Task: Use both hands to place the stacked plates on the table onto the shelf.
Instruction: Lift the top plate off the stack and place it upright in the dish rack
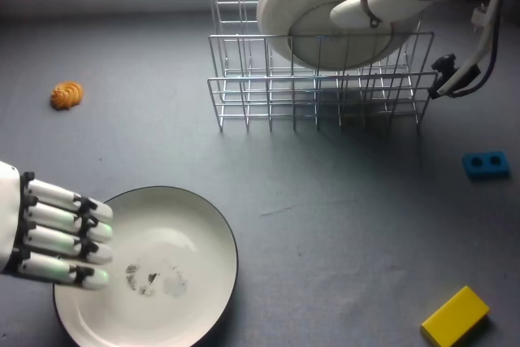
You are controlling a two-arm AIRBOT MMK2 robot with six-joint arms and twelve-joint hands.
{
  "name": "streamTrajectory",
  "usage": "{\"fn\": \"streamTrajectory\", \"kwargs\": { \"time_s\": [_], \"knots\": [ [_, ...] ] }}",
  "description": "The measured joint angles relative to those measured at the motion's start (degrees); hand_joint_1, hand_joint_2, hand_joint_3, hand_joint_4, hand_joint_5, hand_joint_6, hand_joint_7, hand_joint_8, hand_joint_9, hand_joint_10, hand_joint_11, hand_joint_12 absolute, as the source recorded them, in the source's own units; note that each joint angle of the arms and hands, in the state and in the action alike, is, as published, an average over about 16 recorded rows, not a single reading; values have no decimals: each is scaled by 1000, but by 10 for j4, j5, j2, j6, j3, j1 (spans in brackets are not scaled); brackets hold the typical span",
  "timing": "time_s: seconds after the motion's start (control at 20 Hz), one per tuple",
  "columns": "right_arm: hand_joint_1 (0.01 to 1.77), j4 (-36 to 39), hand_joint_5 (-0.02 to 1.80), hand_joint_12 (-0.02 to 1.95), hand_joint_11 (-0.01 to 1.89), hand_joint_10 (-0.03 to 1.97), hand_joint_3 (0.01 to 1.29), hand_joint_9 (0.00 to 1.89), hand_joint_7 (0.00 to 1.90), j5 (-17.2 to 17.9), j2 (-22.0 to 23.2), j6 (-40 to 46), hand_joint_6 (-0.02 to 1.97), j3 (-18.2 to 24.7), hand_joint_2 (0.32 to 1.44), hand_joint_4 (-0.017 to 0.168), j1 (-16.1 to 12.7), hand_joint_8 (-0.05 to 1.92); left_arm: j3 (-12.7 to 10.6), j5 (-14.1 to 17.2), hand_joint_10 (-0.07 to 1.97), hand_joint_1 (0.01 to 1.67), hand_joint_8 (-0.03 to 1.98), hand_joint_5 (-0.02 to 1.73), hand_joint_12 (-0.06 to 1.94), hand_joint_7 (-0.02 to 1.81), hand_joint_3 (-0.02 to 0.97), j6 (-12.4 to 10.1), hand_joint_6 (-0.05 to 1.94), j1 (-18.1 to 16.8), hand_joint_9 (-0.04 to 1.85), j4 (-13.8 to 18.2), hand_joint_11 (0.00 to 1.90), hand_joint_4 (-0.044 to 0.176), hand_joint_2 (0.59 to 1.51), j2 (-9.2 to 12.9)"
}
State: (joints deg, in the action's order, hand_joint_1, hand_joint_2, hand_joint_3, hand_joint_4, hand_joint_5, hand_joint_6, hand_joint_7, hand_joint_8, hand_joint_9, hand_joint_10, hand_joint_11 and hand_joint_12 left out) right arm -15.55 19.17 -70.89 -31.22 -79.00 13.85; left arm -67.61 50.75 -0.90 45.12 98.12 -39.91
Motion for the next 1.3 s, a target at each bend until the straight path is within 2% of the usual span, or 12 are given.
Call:
{"fn": "streamTrajectory", "kwargs": {
  "time_s": [0.15,0.4,0.6,0.85,0.95,1.15,1.3],
  "knots": [
    [1271,0,831,1516,665,805,12,893,949,3,-2,0,1031,-4,1043,-8,6,942,7,-33,9,18,-2,71,90,65,8,0,17,12,48,-5,29,4,1124,-1],
    [1141,0,774,1492,564,621,12,846,895,8,-3,1,785,-6,1109,-6,11,636,16,-86,0,18,-3,73,112,70,8,-3,17,38,40,-27,21,4,1124,-2],
    [1027,1,740,1449,466,505,12,813,855,10,-3,2,555,-5,1171,-5,12,383,25,-124,-10,18,-3,72,130,72,8,-5,16,65,28,-64,18,4,1127,-2],
    [886,8,733,1391,352,364,12,772,831,10,-1,3,195,-3,1250,-3,9,65,37,-165,-23,18,-3,61,90,63,8,-15,10,105,6,-132,20,3,1131,-2],
    [842,15,735,1361,314,322,12,758,830,10,1,3,102,-1,1276,-3,7,29,42,-179,-29,18,-3,58,74,61,8,-22,6,121,-3,-161,24,3,1133,-2],
    [788,33,737,1306,269,255,12,739,824,15,8,-2,83,6,1311,-3,-1,26,52,-201,-33,18,-4,49,45,55,8,-36,-4,146,-11,-215,31,3,1138,-1],
    [762,58,738,1301,253,204,12,729,820,30,16,-15,68,17,1324,-3,-9,23,58,-213,-33,18,-4,39,28,48,8,-45,-12,159,-16,-244,37,3,1141,0]
  ]
}}
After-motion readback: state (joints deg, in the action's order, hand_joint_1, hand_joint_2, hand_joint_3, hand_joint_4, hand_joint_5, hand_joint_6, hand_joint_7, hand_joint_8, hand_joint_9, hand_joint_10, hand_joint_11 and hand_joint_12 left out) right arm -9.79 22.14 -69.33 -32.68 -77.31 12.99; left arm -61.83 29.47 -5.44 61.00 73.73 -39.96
